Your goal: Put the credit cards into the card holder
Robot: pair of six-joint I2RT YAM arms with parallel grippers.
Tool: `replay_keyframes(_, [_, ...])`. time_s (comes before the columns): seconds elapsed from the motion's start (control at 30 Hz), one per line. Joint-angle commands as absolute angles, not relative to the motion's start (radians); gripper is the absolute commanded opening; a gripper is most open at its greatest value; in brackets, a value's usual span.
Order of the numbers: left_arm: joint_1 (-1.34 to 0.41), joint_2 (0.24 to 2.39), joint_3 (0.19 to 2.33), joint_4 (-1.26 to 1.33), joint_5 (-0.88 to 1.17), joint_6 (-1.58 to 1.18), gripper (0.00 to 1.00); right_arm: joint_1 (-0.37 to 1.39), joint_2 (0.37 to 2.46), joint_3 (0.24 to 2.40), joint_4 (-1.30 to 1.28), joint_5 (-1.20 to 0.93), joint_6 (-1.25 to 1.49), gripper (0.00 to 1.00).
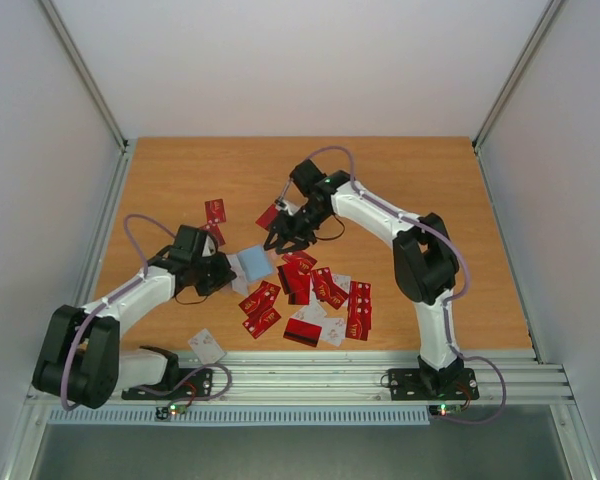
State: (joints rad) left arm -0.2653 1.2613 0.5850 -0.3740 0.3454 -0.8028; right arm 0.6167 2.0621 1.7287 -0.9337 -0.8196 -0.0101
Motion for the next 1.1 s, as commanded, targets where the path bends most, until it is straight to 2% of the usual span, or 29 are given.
replay_keyframes(0.0, [-0.237,1.259,0.527,-0.209,0.409,-0.811,0.0,0.626,2.122,1.783,-0.874,-0.864,0.037,0.4])
replay_keyframes(0.3, [-0.193,1.266,0.484,-0.095,0.474,-0.826,0.0,0.631,2.215,1.856,-0.887,-0.875,0.033,0.39])
replay_keyframes(0.67, [-0.193,1.206,0.534,-0.225,0.434,-0.74,0.0,0.634,2.326,1.873,-0.917,-0.838,0.016,0.38])
replay_keyframes(1.07, [-0.193,1.291,0.55,-0.152,0.447,-0.694,0.0,0.634,2.373,1.879,-0.961,-0.81,-0.055,0.37])
